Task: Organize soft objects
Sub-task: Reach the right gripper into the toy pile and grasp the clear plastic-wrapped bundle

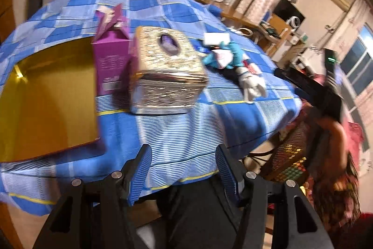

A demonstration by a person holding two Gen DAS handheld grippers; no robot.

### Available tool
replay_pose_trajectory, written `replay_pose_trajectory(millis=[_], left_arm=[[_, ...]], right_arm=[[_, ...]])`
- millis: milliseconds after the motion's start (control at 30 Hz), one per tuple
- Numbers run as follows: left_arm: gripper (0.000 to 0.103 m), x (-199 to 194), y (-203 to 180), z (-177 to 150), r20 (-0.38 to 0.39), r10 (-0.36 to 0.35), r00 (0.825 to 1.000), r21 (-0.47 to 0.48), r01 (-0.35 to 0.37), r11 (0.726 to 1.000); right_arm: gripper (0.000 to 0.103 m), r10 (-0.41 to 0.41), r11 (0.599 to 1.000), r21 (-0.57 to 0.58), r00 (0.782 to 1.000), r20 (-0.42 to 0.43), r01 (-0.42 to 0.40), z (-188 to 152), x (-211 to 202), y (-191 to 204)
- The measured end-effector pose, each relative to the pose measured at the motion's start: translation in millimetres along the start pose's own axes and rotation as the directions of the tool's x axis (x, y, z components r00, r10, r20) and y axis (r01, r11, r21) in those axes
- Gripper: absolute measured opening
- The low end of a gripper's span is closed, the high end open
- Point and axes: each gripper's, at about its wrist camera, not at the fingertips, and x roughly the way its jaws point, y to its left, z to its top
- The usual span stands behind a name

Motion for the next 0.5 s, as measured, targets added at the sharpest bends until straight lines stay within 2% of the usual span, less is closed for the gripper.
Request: replay_pose_trajectory(millis=[67, 167, 267, 333, 433, 500], left_arm=[[0.057, 5.1, -2.1, 5.2, -0.024, -0.031, 0.999, 0.001, 0.031, 1.000], [0.057, 15.9, -6.8, 11.7, -0.054, -0.078, 0.996, -0.005, 0.077, 0.997], [0.062, 23.7, -11.7, 17.0, -0.074, -0.132, 0.989, -0.018, 0.131, 0.991], [0.066, 26.5, -13.4, 18.5, -0.081, -0.158, 0.984, -0.028, 0.156, 0.987], [0.069, 32.0, -20.7, 23.9, -0.085, -0.175, 0.981, -0.023, 0.173, 0.985], [0.070, 35.9, -29.5, 29.3, -0.091, -0.172, 0.981, -0.002, 0.172, 0.985]], right_arm=[[0.084, 0.004, 0.999, 0.040, 0.999, -0.052, -0.002, 15.9, 22.8, -17.1], [0.071, 0.013, 0.994, 0.109, 0.984, -0.179, 0.007, 37.3, 75.1, -47.4], [0.065, 0.046, 0.989, 0.145, 0.960, -0.278, -0.005, 40.2, 111.9, -63.2], [0.064, 0.088, 0.984, 0.177, 0.944, -0.317, -0.032, 39.3, 130.1, -71.0], [0.063, 0.135, 0.979, 0.190, 0.931, -0.338, -0.074, 37.6, 142.8, -73.3], [0.058, 0.157, 0.977, 0.194, 0.925, -0.345, -0.094, 36.4, 146.4, -73.6]])
